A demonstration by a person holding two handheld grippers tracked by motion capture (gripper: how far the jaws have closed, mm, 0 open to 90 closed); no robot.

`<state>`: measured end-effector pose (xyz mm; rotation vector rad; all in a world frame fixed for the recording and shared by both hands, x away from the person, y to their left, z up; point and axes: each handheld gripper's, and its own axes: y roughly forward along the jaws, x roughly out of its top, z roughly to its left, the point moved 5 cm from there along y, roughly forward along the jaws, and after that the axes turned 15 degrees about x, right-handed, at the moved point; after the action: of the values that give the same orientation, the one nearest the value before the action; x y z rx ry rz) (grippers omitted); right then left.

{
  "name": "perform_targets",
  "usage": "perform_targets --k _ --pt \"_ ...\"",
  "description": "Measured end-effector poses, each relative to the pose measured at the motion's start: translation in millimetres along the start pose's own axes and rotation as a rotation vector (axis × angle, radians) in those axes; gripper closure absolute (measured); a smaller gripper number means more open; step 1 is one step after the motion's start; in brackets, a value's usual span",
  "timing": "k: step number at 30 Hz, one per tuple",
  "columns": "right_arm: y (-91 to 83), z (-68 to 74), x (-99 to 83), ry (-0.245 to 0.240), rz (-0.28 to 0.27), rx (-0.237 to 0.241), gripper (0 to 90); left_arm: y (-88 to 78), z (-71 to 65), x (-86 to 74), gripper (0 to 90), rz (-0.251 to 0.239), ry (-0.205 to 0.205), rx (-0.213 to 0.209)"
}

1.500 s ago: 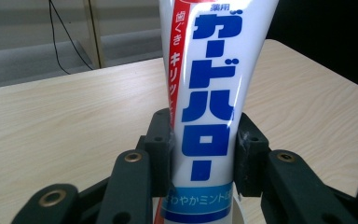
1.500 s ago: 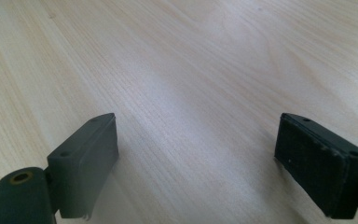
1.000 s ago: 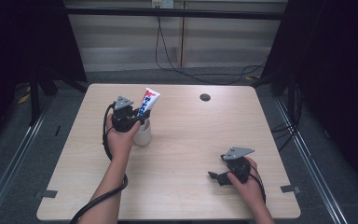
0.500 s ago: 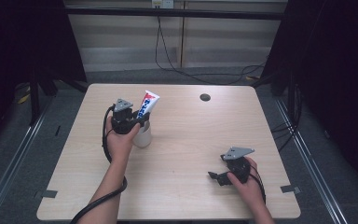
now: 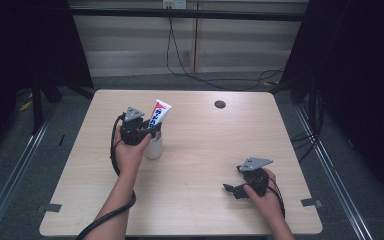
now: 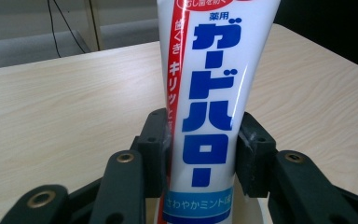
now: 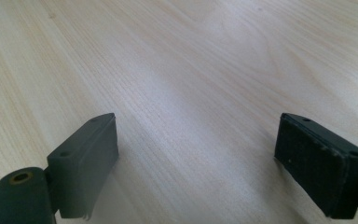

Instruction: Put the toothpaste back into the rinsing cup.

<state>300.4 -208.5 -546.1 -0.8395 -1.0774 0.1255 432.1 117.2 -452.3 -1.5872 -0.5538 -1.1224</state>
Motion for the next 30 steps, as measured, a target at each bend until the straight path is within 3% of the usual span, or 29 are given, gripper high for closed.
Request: perform_targets --k 30 --pt "0.1 0.1 0.0 0.000 0.000 0.000 12.8 -5.5 3.4 -6.9 57.5 0.016 0.030 -0.003"
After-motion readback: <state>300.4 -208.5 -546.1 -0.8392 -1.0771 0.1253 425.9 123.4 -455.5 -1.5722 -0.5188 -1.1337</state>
